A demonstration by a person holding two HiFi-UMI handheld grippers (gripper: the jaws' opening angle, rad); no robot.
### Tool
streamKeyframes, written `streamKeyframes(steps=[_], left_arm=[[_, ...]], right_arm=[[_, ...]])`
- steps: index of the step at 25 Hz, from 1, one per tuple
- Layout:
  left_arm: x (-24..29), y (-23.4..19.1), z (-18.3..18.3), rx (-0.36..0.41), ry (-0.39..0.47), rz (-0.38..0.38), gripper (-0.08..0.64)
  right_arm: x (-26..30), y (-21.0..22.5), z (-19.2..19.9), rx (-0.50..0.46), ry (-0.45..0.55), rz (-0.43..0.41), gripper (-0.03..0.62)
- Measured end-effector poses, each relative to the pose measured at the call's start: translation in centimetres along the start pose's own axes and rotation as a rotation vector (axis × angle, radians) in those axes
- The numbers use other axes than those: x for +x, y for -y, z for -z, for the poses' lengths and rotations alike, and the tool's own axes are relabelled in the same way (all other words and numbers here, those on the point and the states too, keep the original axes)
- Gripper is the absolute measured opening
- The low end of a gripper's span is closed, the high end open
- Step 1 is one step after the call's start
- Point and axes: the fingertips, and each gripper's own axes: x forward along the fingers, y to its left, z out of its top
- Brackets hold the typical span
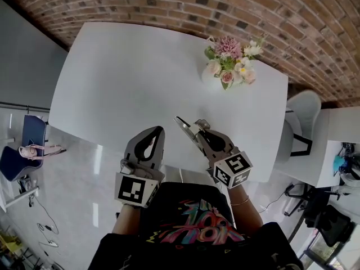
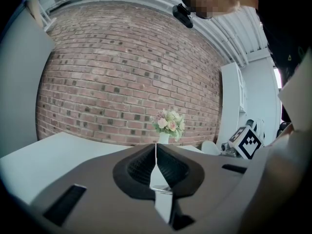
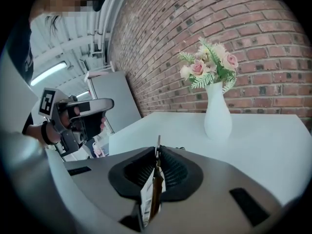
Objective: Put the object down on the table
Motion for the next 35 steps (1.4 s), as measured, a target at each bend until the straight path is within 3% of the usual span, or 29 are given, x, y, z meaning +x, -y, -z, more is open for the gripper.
streamKeyframes(steps=[12,35], left_arm=[[0.2,0.2,2.9,-0.02,-0.059,0.007,0.026],[2.2,1.7,3.4,-0.004,-0.079,0.028,0.026]], right_arm=[[1.7,1.6,5.6,0.075,-0.065,-0.008,0.052],[4.2,3.9,10.0,0.359,-0.047,-0.049,0.057]])
